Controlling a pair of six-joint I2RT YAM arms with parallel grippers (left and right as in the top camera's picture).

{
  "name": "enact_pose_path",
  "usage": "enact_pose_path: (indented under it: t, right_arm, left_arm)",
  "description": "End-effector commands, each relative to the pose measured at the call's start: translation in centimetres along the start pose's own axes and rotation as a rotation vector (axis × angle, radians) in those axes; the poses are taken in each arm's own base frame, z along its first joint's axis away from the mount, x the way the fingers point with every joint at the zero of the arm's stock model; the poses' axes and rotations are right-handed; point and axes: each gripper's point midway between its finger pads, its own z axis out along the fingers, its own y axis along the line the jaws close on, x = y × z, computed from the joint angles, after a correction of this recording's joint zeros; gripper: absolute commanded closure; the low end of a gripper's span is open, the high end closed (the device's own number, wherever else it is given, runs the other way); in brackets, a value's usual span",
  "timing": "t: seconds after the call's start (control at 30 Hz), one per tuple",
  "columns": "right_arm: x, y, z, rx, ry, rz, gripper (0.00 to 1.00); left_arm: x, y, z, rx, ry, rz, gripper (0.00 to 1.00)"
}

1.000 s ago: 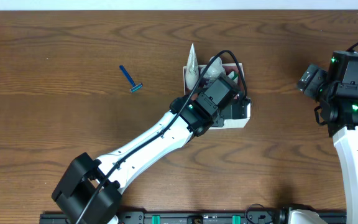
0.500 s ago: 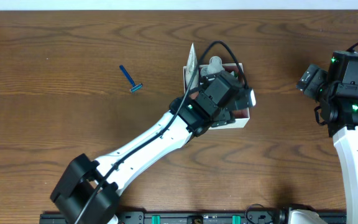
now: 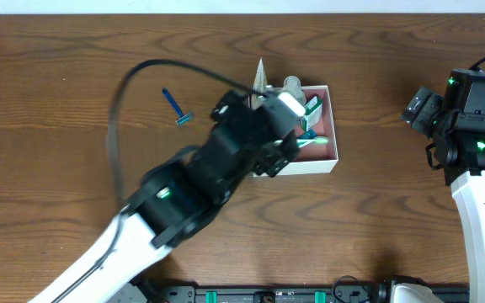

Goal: Pack container
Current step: 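Carry the toothbrush into the box, lay it down and release, then move the left gripper to the blue razor and grasp its handle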

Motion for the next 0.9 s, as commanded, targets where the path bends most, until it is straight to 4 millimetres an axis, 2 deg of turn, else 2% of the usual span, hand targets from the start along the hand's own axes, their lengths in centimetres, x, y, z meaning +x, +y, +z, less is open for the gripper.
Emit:
enact_pose_path:
  t: [0.0, 0.1, 0.2, 0.3, 0.4, 0.57, 0.73, 0.87]
  right_arm:
    - [-0.4, -0.3, -0.2, 0.010, -0.012, -0.006, 0.01]
    - [-0.4, -0.3, -0.2, 0.010, -0.012, -0.006, 0.01]
    - [-0.4, -0.3, -0.2, 0.010, -0.012, -0.006, 0.01]
    - [-0.4, -0.3, -0.2, 0.011, -0.011, -0.006, 0.01]
    - [-0.4, -0.3, -0.2, 0.010, -0.012, -0.006, 0.01]
    - [-0.4, -0.3, -0.2, 0.010, -0.012, -0.006, 0.01]
    - [-0.4, -0.3, -0.2, 0.011, -0.012, -0.006, 0.01]
    - [-0.4, -0.3, -0.2, 0.011, -0.011, -0.006, 0.01]
  left_arm:
    - [0.0, 4.9, -1.6, -0.187, -0.018, -0.187, 0.02]
    - [1.6, 9.8, -1.5, -0.340, 0.003, -0.354, 0.02]
    - [4.0, 14.7, -0.9, -0.457, 0.025, -0.563, 0.02]
    - [5.8, 17.8, 0.4, -0.448, 0.058, -0.678, 0.02]
    - [7.7, 20.1, 1.9, -0.432, 0.111, -0.759, 0.02]
    - [11.3, 21.5, 5.3, -0.413, 0.261, -0.810, 0.02]
    - [15.0, 20.9, 8.9, -0.401, 0.432, -0.826, 0.02]
    - [17.8, 20.3, 10.8, -0.408, 0.526, -0.880, 0.02]
